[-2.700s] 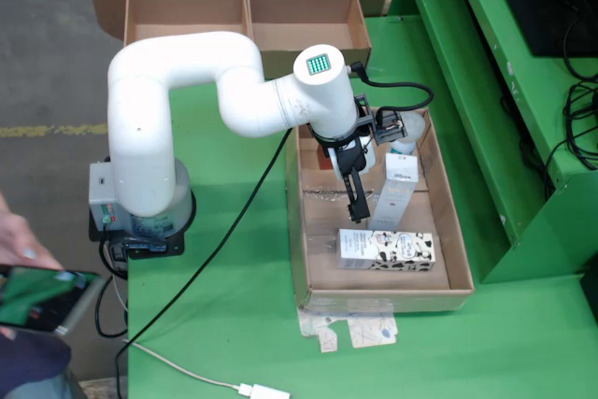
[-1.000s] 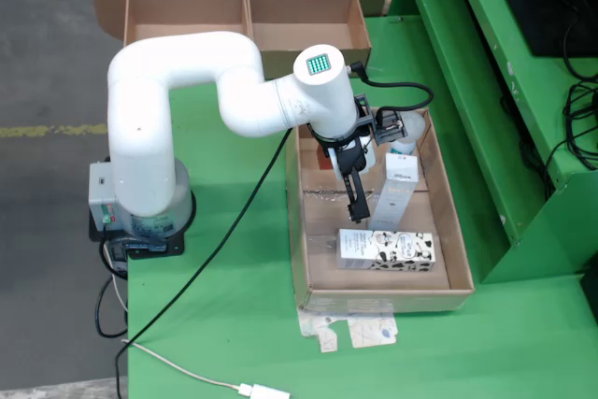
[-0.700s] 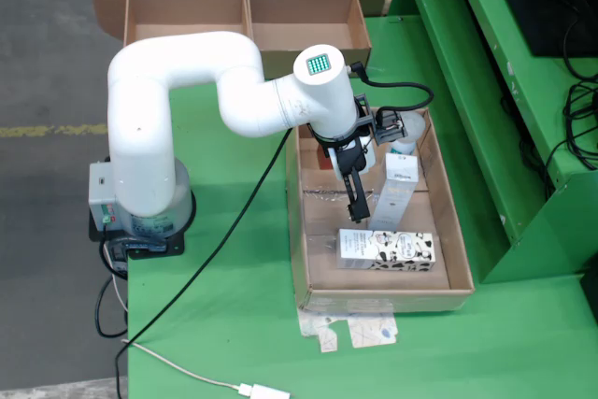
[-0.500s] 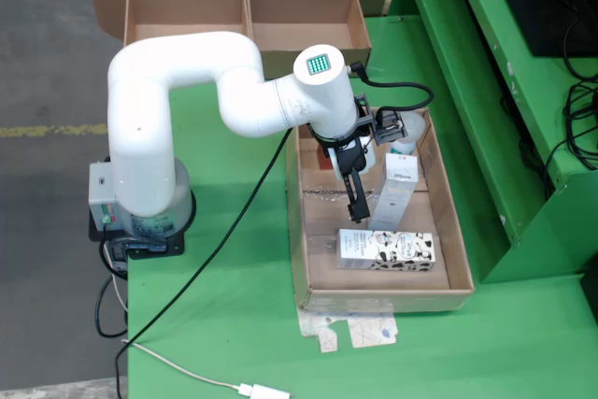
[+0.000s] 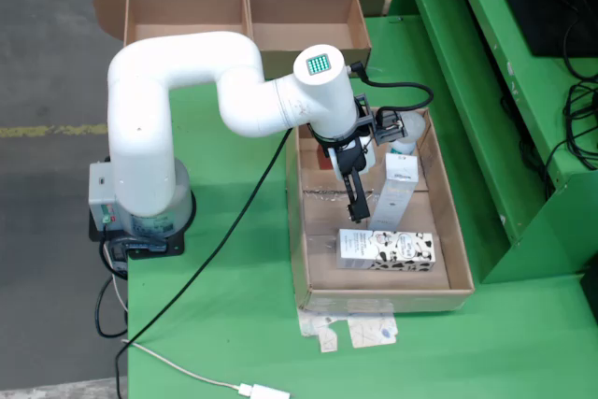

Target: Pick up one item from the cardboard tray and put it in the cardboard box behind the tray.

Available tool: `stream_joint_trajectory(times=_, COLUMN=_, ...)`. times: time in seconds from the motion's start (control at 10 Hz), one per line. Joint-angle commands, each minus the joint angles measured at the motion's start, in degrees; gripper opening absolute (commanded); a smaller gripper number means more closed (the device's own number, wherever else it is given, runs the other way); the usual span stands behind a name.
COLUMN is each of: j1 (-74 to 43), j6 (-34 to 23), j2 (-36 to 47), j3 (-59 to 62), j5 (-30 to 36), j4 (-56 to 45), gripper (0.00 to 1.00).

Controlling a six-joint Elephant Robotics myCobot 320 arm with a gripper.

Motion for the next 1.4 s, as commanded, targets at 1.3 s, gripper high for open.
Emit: stream_joint_trajectory(times=1.3, j1=17.13, j6=12.95, j2=-30.77, j3=53.80, j5=-7.07, j4=-19.58, gripper=1.00)
